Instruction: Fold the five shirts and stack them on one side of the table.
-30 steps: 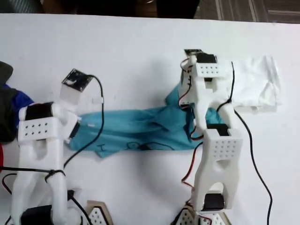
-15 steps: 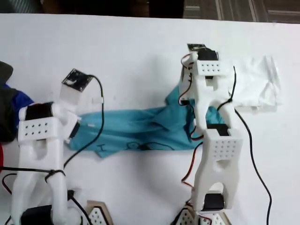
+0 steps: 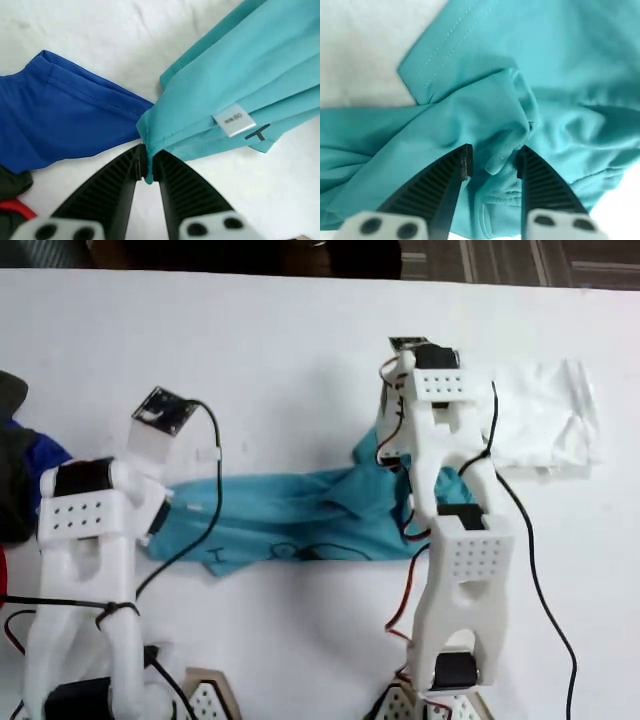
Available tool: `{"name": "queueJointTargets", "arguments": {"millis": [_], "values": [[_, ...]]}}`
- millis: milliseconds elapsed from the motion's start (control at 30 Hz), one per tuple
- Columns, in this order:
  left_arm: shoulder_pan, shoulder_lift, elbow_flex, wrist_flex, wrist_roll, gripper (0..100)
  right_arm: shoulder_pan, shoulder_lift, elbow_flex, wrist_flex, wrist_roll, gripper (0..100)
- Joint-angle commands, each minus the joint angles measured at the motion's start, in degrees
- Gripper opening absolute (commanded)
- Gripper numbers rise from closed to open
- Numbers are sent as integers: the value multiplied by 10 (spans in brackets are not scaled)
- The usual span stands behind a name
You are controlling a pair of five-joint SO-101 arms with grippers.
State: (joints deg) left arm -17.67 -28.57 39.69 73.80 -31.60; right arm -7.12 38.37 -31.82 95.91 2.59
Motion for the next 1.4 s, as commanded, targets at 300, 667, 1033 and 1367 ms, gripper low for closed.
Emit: {"name": "queueJointTargets", "arguments": {"millis": [300,667,1033,1367], "values": [[-7,-6,-23,1,2,26,-21,-3,-75,52,6,155],[-7,-4,-23,0,1,26,-31,38,-49,35,6,155],[-7,-4,-23,0,1,26,-29,138,-137,34,39,144],[-58,-6,-35,0,-44,26,-17,109,-201,47,42,19]]}}
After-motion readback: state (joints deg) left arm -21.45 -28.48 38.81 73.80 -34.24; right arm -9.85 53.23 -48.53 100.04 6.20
